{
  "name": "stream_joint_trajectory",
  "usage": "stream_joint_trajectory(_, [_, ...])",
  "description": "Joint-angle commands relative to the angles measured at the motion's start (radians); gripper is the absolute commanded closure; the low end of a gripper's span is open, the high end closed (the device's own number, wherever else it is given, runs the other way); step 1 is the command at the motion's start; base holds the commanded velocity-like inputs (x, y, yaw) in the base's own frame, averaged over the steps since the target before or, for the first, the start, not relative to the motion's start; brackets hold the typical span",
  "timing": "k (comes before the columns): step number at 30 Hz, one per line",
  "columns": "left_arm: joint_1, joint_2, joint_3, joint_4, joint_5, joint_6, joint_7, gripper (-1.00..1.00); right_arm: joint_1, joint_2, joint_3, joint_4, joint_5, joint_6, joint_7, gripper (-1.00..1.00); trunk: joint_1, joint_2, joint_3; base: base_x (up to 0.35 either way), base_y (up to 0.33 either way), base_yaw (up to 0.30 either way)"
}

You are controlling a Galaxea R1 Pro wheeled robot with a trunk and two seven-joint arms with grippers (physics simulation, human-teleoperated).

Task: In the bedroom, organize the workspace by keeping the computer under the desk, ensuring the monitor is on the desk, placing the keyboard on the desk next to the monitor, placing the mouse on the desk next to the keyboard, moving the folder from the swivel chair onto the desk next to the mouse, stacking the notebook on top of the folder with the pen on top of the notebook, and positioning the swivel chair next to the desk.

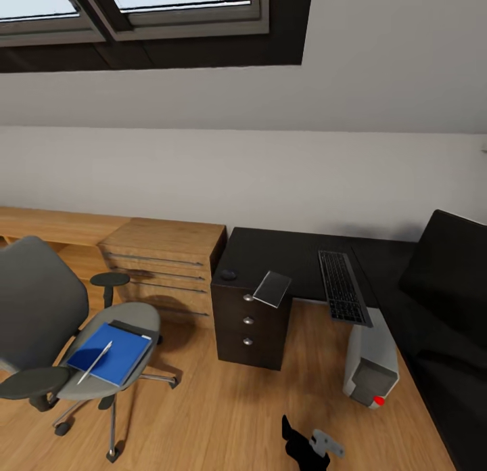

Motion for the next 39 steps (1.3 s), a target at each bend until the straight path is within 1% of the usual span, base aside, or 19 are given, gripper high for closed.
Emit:
stream_joint_trajectory(1, [0.000, -0.001, -0.004, 0.009, 0.005, 0.004, 0.007, -1.00, -0.001, 0.001, 0.004, 0.007, -0.010, -0.006, 0.008, -1.00, -0.004, 0.006, 0.002, 0.000, 0.000, 0.000])
stream_joint_trajectory(9, [-0.001, -0.023, -0.004, 0.036, 0.003, 0.004, 0.004, -1.00, -0.001, 0.003, 0.007, 0.016, 0.010, -0.014, 0.008, -1.00, -0.034, 0.062, 0.027, 0.000, 0.000, -0.028])
stream_joint_trajectory(13, [-0.001, -0.029, -0.003, 0.050, 0.003, 0.004, 0.003, -1.00, -0.001, 0.003, 0.007, 0.017, 0.034, -0.015, 0.008, -1.00, -0.050, 0.090, 0.040, 0.000, 0.000, -0.183])
stream_joint_trajectory(14, [-0.001, -0.030, -0.003, 0.055, 0.002, 0.004, 0.003, -1.00, -0.001, 0.003, 0.008, 0.018, 0.045, -0.015, 0.008, -1.00, -0.054, 0.097, 0.043, 0.000, 0.000, -0.183])
stream_joint_trajectory(17, [-0.002, -0.031, -0.003, 0.059, 0.002, 0.005, 0.003, -1.00, -0.001, 0.003, 0.008, 0.018, 0.048, -0.016, 0.007, -1.00, -0.065, 0.118, 0.052, 0.000, 0.000, -0.134])
stream_joint_trajectory(19, [-0.002, -0.036, -0.004, 0.066, 0.002, 0.005, 0.003, -1.00, -0.001, 0.003, 0.008, 0.019, 0.049, -0.016, 0.007, -1.00, -0.073, 0.132, 0.059, 0.000, 0.000, -0.066])
stream_joint_trajectory(20, [-0.003, -0.045, -0.004, 0.080, 0.002, 0.006, 0.003, -1.00, -0.001, 0.002, 0.009, 0.019, 0.051, -0.016, 0.007, -1.00, -0.077, 0.139, 0.062, 0.000, 0.000, -0.137])
stream_joint_trajectory(22, [-0.006, -0.048, -0.004, 0.091, 0.002, 0.007, 0.003, -1.00, -0.001, 0.003, 0.009, 0.019, 0.052, -0.016, 0.007, -1.00, -0.084, 0.153, 0.068, 0.000, 0.000, -0.166])
stream_joint_trajectory(23, [-0.028, -0.052, -0.003, 0.125, 0.003, 0.006, 0.003, -1.00, -0.001, 0.003, 0.010, 0.019, 0.061, -0.016, 0.007, -1.00, -0.088, 0.160, 0.071, 0.000, 0.000, -0.234])
stream_joint_trajectory(27, [-0.052, -0.053, -0.003, 0.170, 0.004, 0.005, 0.002, -1.00, -0.001, 0.004, 0.010, 0.019, 0.079, -0.016, 0.007, -1.00, -0.103, 0.188, 0.084, 0.000, 0.000, -0.246])
stream_joint_trajectory(28, [-0.069, -0.054, -0.003, 0.201, 0.005, 0.004, 0.002, -1.00, -0.001, 0.004, 0.010, 0.019, 0.090, -0.016, 0.007, -1.00, -0.107, 0.195, 0.087, 0.000, 0.000, -0.256])
stream_joint_trajectory(30, [-0.087, -0.056, -0.003, 0.233, 0.005, 0.004, 0.002, -1.00, -0.001, 0.004, 0.010, 0.019, 0.100, -0.016, 0.007, -1.00, -0.115, 0.209, 0.093, 0.000, 0.000, -0.257])
stream_joint_trajectory(31, [-0.114, -0.063, -0.003, 0.279, 0.005, 0.004, 0.002, -1.00, -0.001, 0.004, 0.009, 0.019, 0.114, -0.016, 0.007, -1.00, -0.119, 0.216, 0.096, 0.000, 0.000, -0.163])
stream_joint_trajectory(34, [-0.136, -0.070, -0.003, 0.322, 0.004, 0.004, 0.002, -1.00, -0.001, 0.004, 0.011, 0.019, 0.126, -0.016, 0.006, -1.00, -0.130, 0.237, 0.105, 0.000, 0.000, -0.100])
stream_joint_trajectory(39, [-0.149, -0.071, -0.002, 0.348, 0.002, -0.002, 0.002, -1.00, -0.001, 0.005, 0.012, 0.018, 0.137, -0.015, 0.006, -1.00, -0.149, 0.272, 0.121, 0.000, 0.000, -0.028])
